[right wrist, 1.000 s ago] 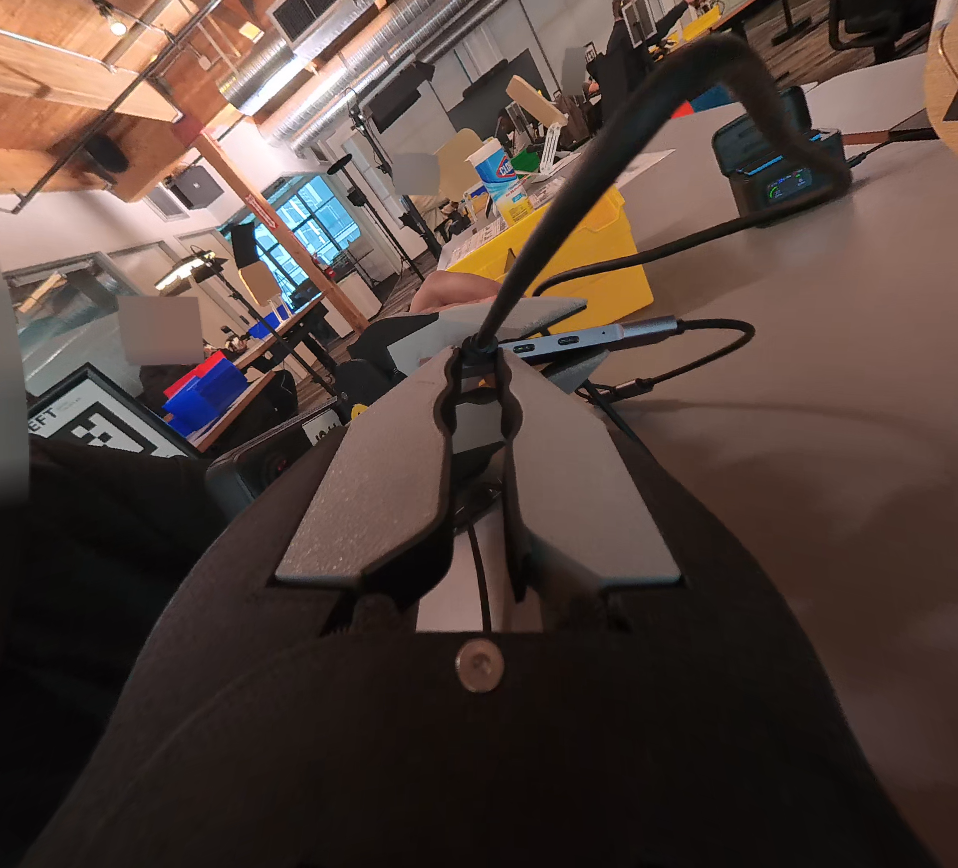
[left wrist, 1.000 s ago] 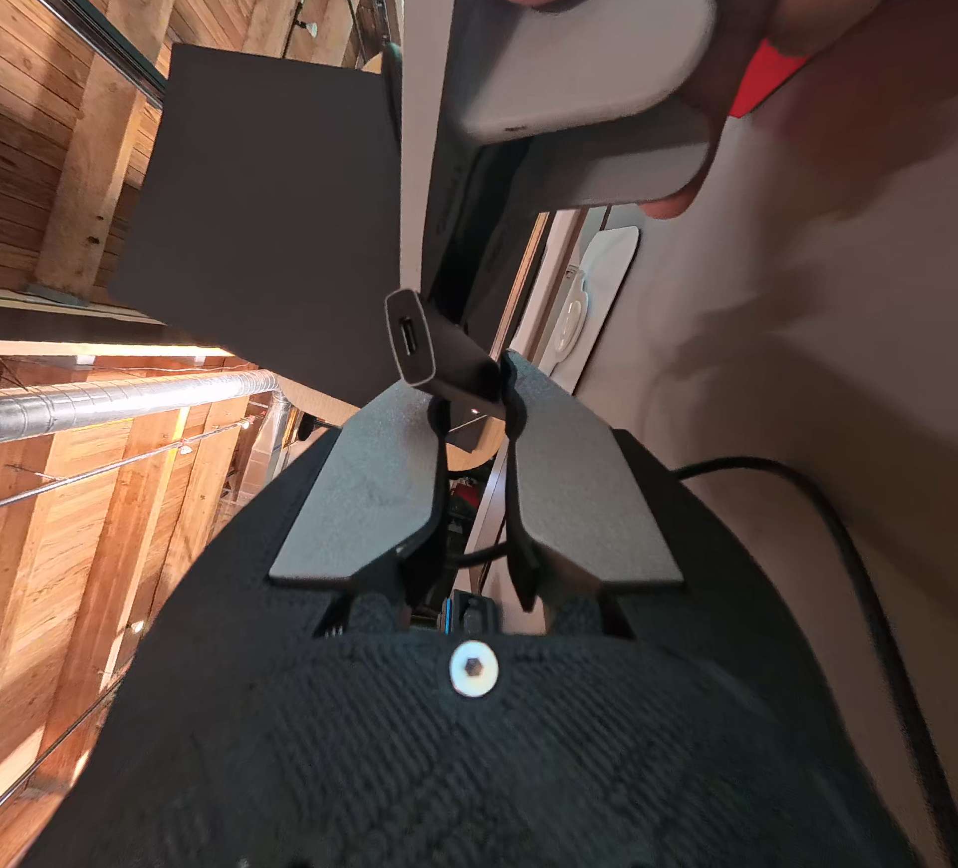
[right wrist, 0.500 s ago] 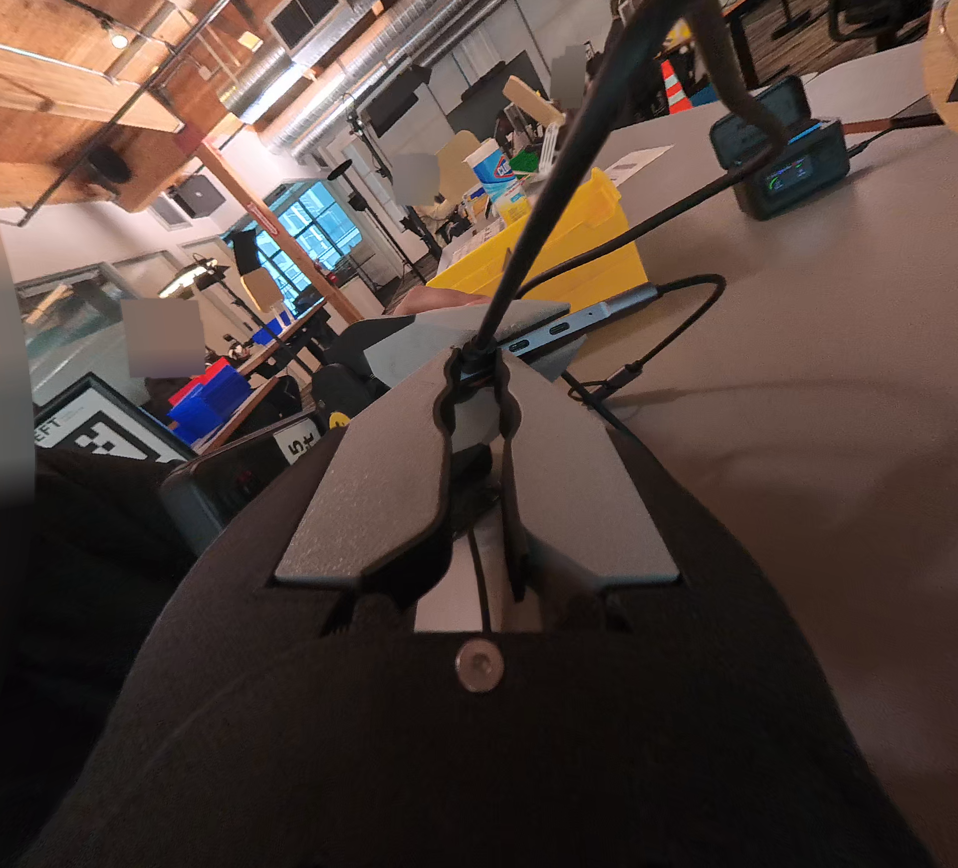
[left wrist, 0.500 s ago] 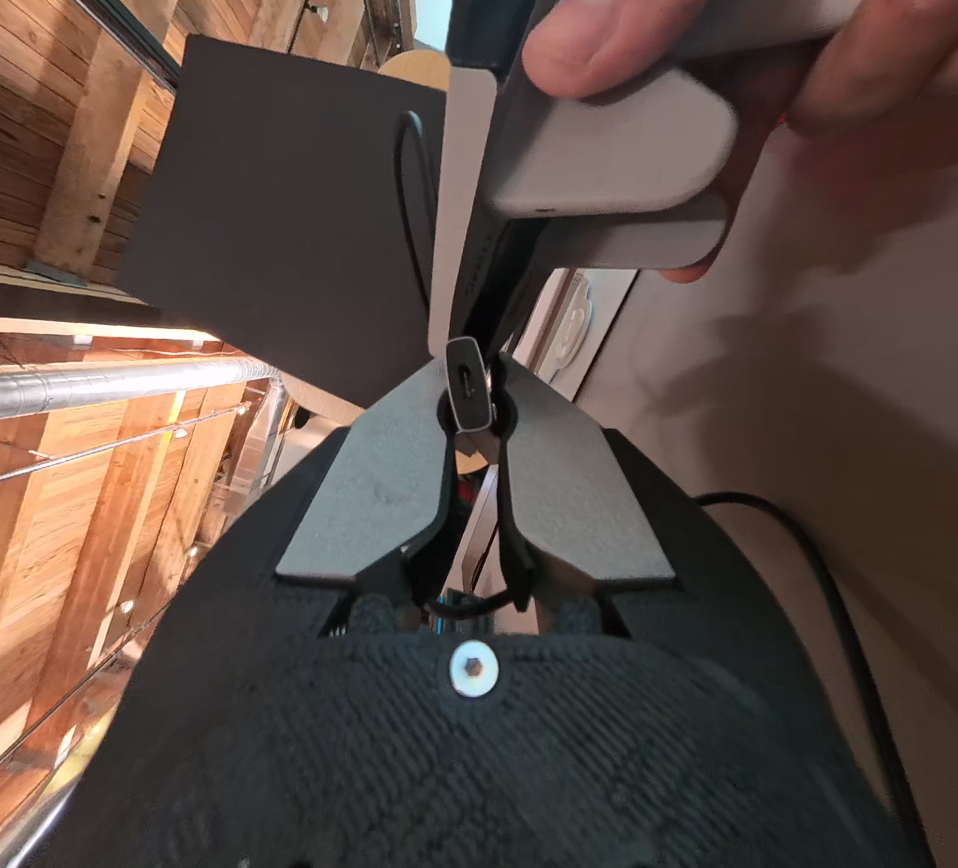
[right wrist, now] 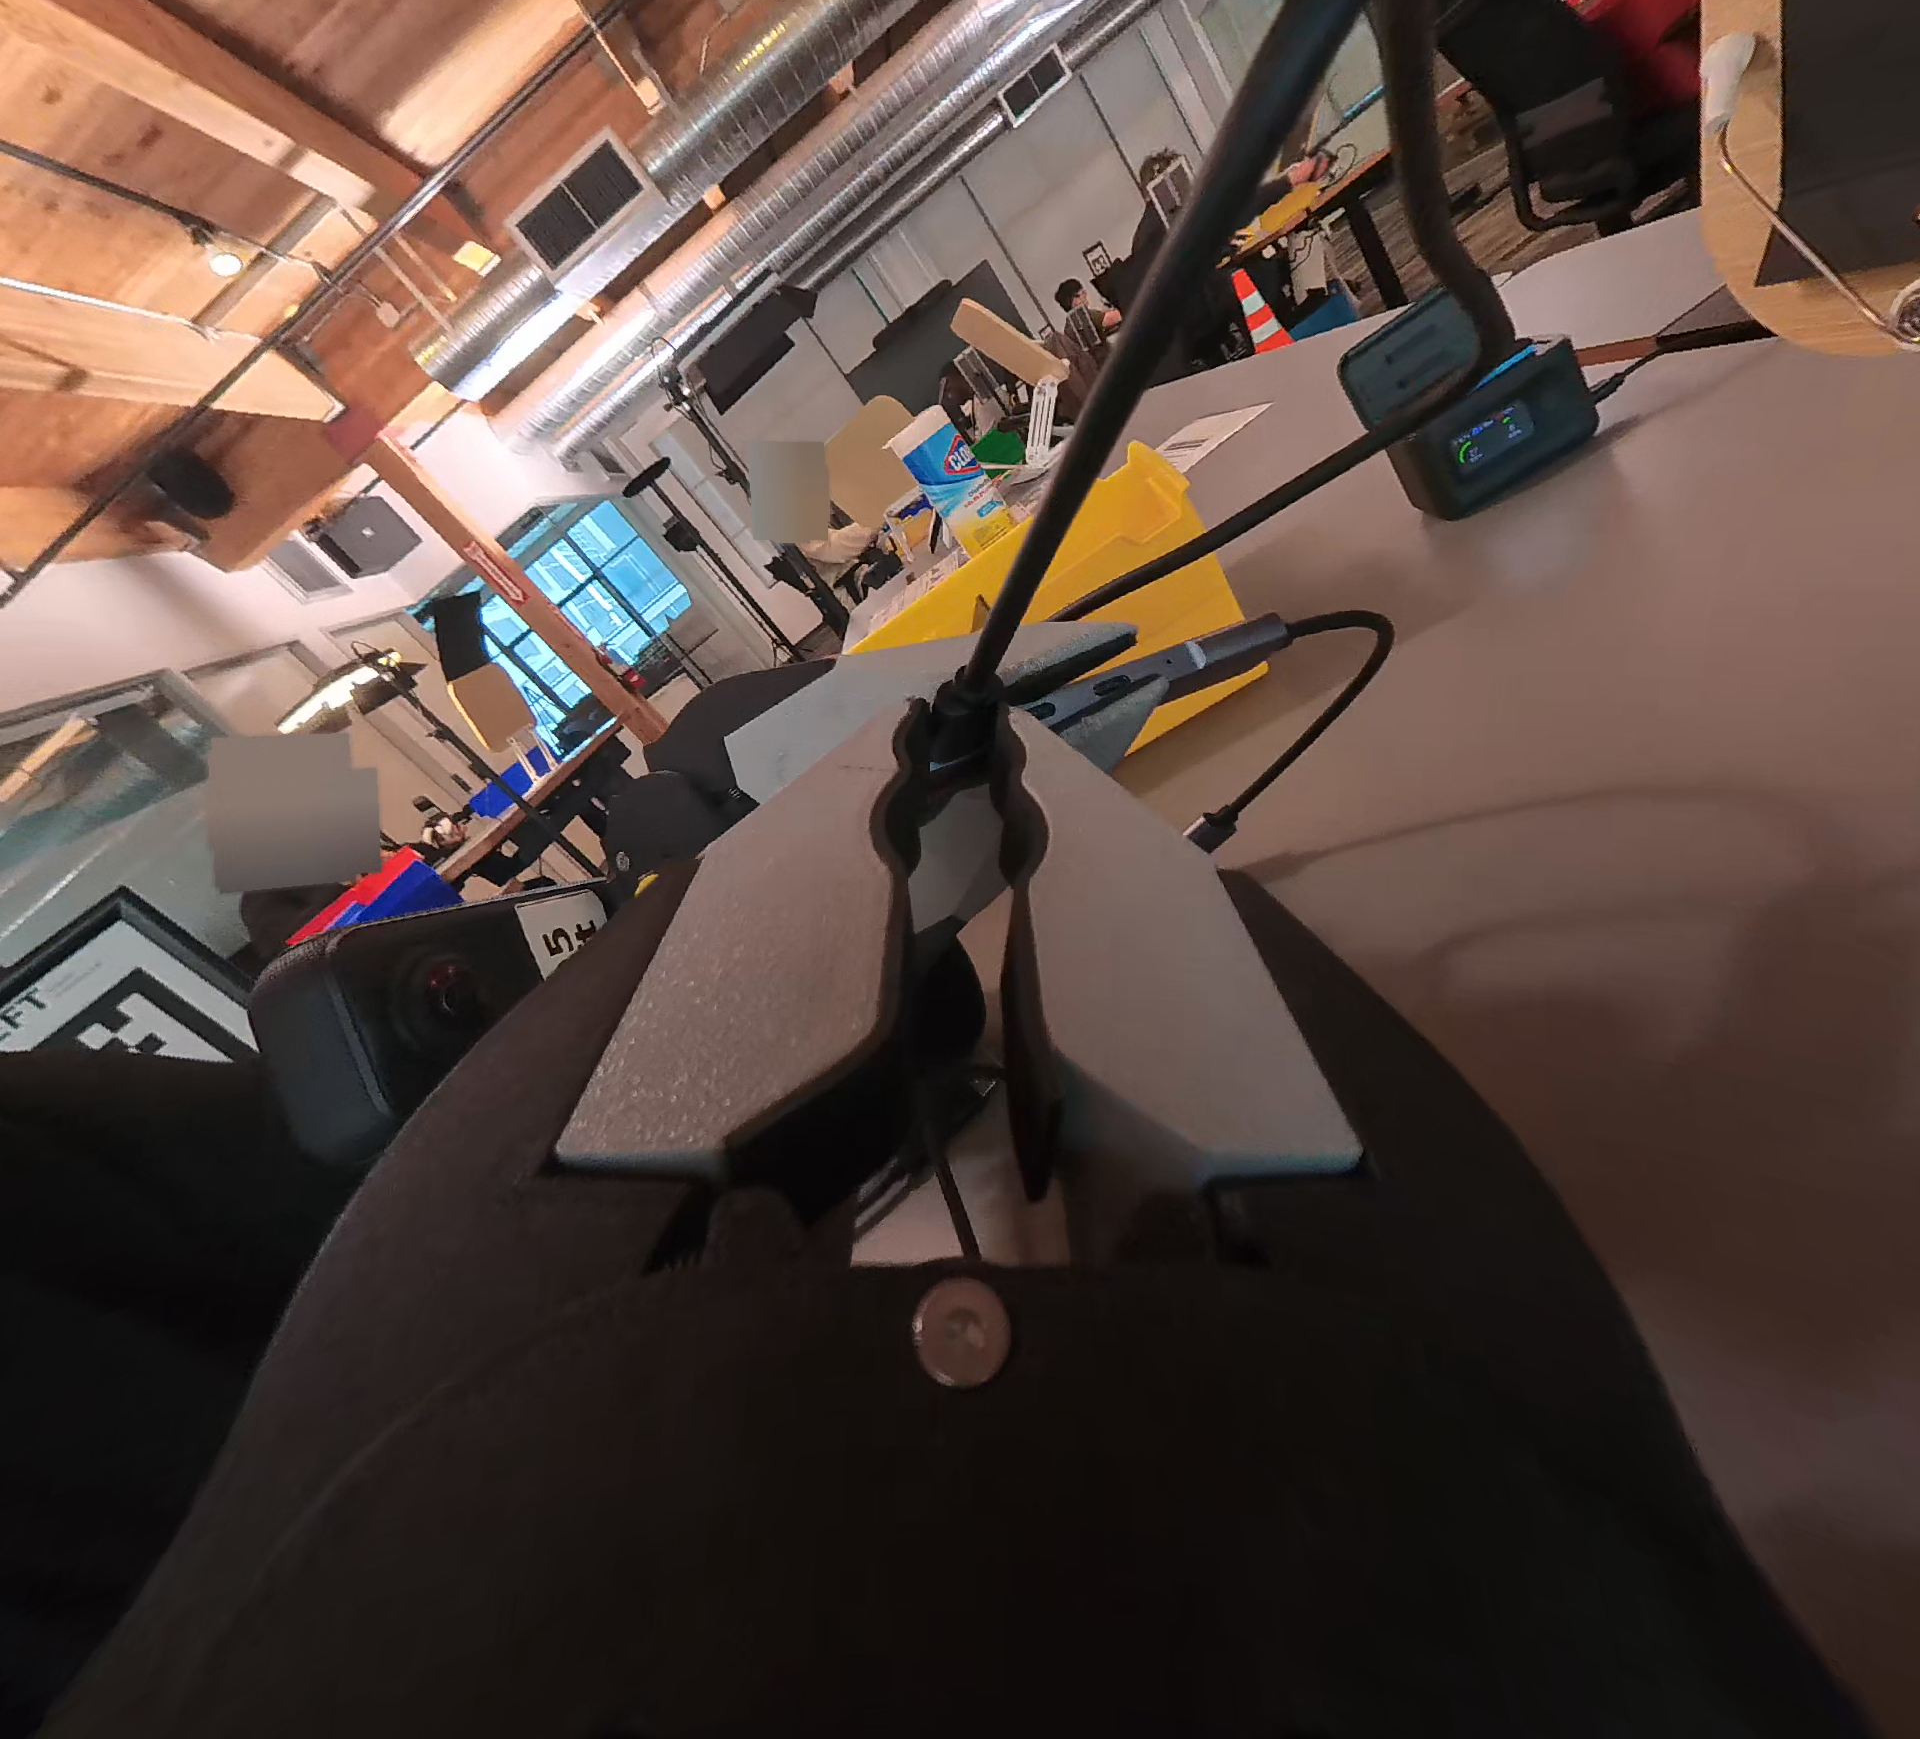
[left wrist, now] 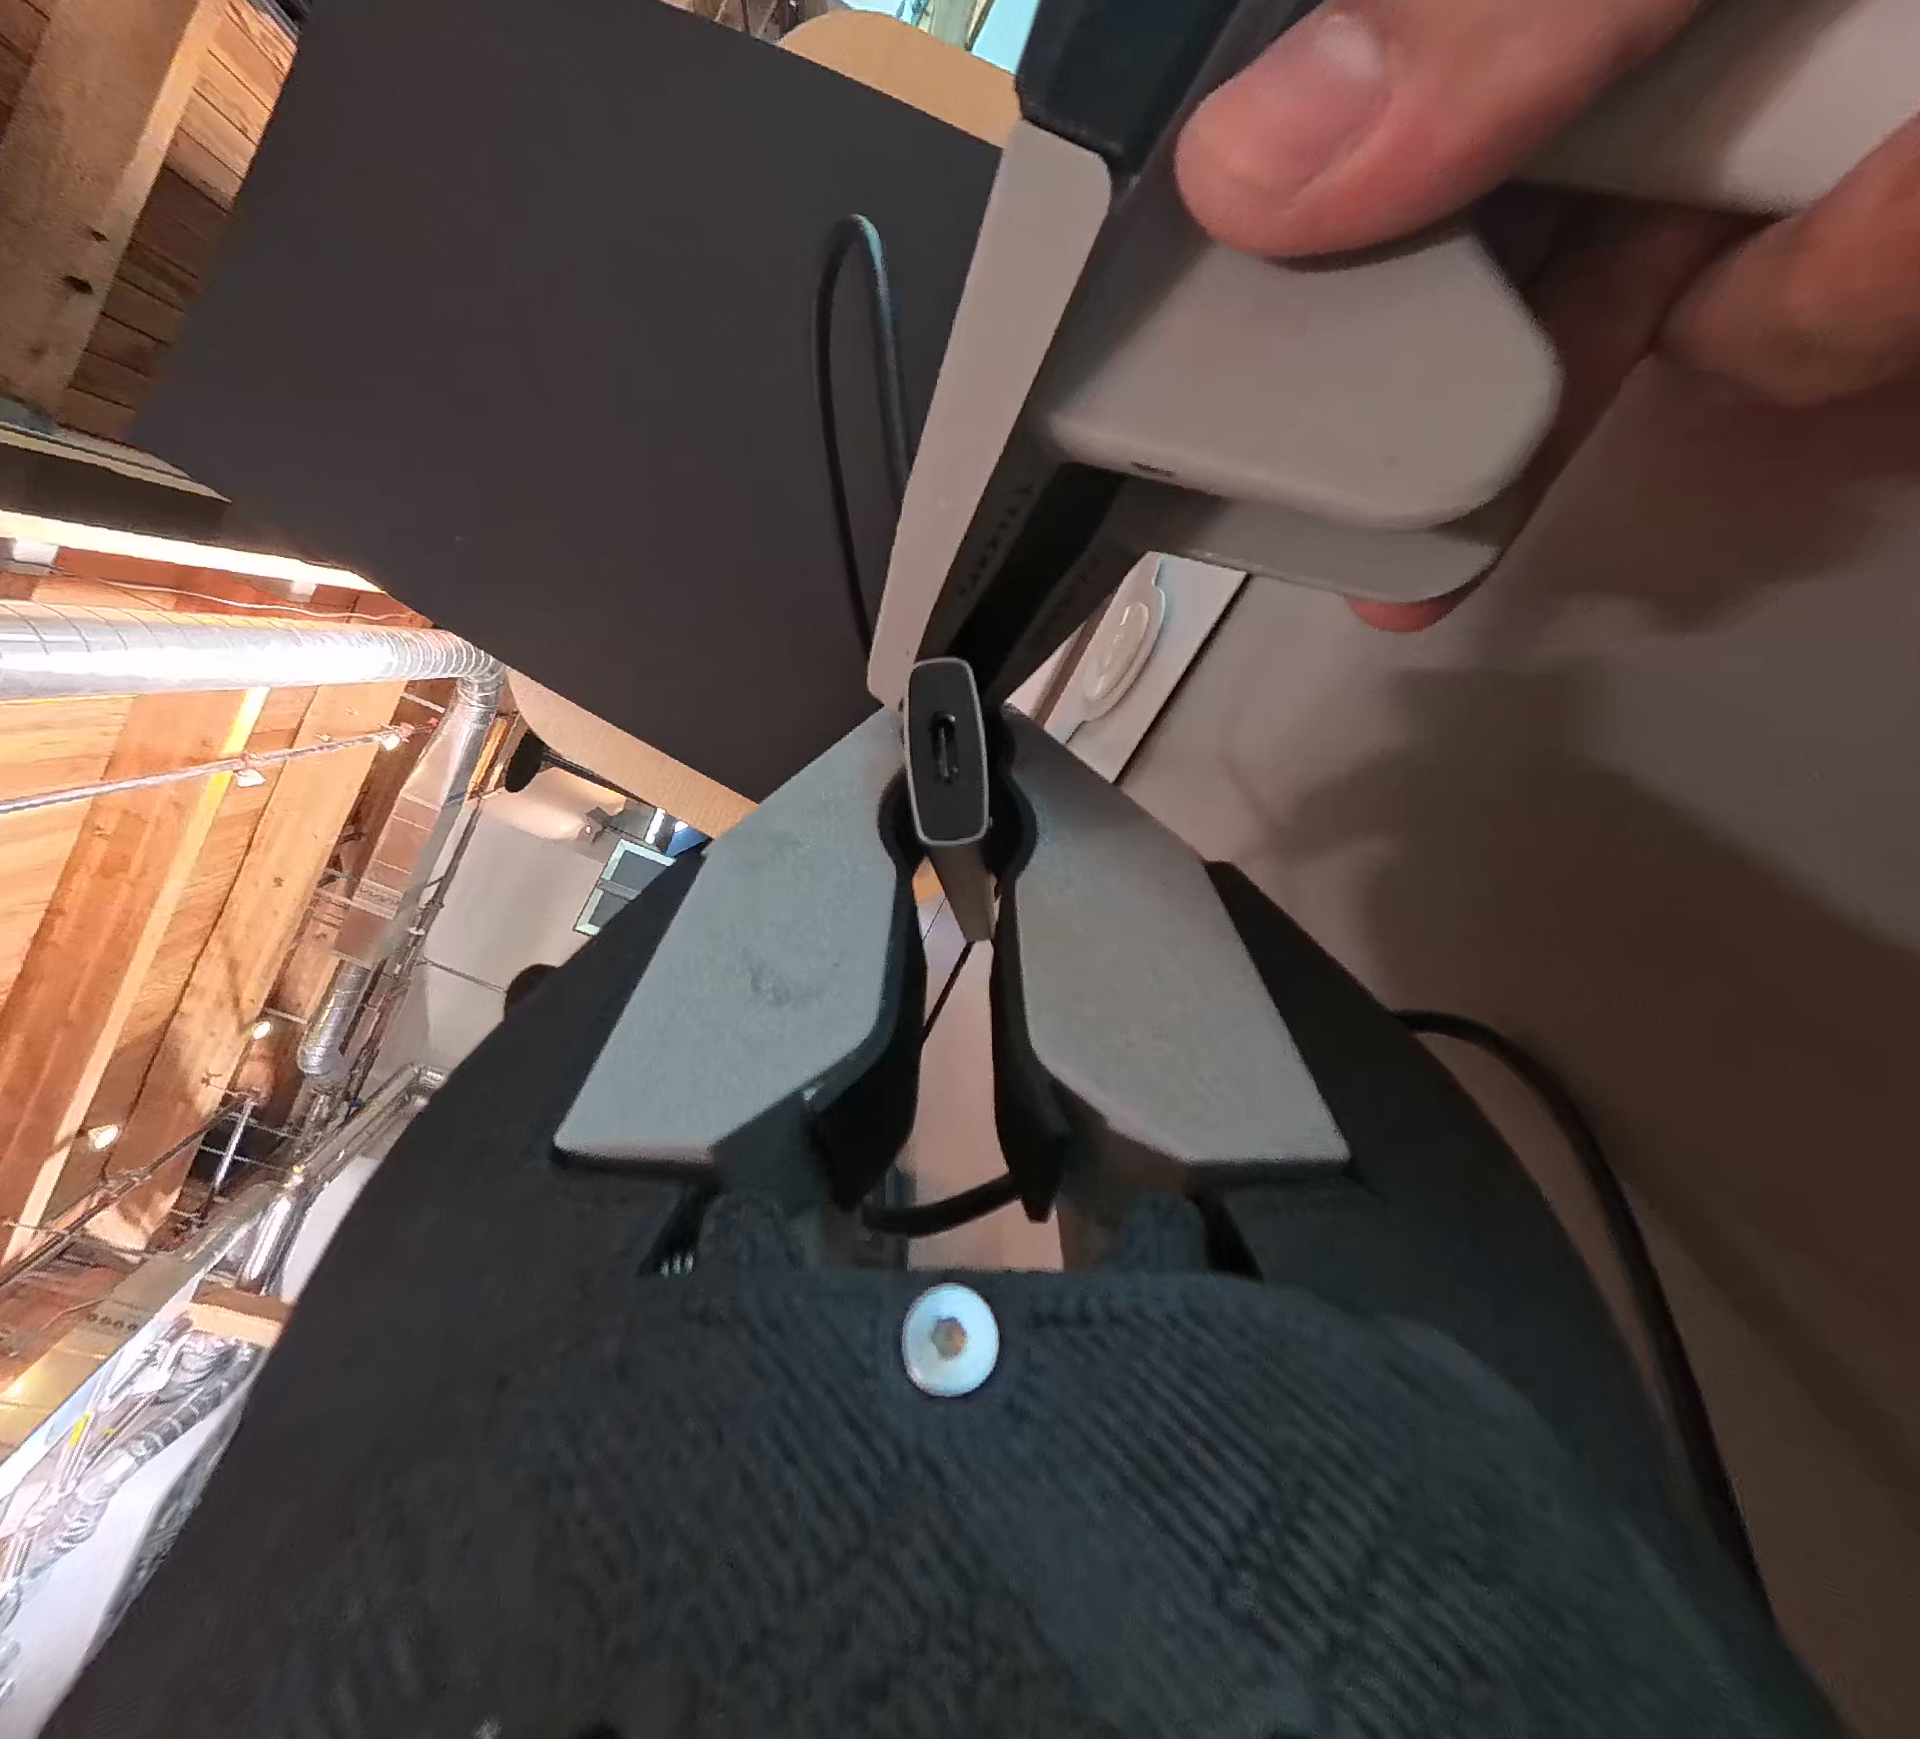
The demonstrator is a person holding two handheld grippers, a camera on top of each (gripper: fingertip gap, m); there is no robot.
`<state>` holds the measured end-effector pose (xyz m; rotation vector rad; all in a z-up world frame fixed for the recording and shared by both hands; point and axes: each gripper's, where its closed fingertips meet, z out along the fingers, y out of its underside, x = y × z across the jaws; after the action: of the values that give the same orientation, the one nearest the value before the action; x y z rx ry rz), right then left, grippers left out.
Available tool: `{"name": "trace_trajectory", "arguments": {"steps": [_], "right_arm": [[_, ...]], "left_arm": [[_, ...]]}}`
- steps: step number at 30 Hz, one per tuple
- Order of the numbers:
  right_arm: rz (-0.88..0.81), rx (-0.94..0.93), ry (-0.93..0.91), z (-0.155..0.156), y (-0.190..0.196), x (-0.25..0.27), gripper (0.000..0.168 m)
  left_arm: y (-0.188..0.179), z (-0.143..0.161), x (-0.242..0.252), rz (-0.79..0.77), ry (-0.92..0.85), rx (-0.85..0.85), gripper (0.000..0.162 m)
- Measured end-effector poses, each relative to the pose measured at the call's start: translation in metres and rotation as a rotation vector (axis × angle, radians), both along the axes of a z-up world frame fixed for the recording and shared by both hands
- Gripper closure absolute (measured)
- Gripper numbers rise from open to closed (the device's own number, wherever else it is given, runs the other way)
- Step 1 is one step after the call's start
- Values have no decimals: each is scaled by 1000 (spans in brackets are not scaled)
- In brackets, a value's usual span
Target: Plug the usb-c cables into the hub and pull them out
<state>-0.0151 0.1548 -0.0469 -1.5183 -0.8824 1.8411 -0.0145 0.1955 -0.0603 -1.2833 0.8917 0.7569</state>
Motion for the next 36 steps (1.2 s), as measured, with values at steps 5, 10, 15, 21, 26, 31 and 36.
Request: {"name": "trace_trajectory", "arguments": {"steps": [5, 10, 15, 21, 26, 31, 36], "right_arm": [[3, -8, 13, 3, 0, -3, 161], [-11, -1, -6, 3, 3, -8, 162], [-3, -4, -3, 4, 3, -11, 162], [227, -232, 97, 5, -4, -10, 161], [165, -145, 58, 4, -2, -12, 161], [-59, 220, -84, 8, -2, -14, 163], [-37, 83, -32, 6, 3, -11, 164]], "left_arm": [[-1, 3, -3, 0, -25, 7, 156], [1, 2, -9, 15, -31, 1, 156], [0, 3, -12, 15, -39, 6, 156], [-8, 5, -10, -57, -29, 21, 158], [-7, 4, -11, -78, -73, 2, 157], [-9, 10, -16, -52, -78, 23, 157], [-7, 6, -13, -38, -47, 21, 158]]}}
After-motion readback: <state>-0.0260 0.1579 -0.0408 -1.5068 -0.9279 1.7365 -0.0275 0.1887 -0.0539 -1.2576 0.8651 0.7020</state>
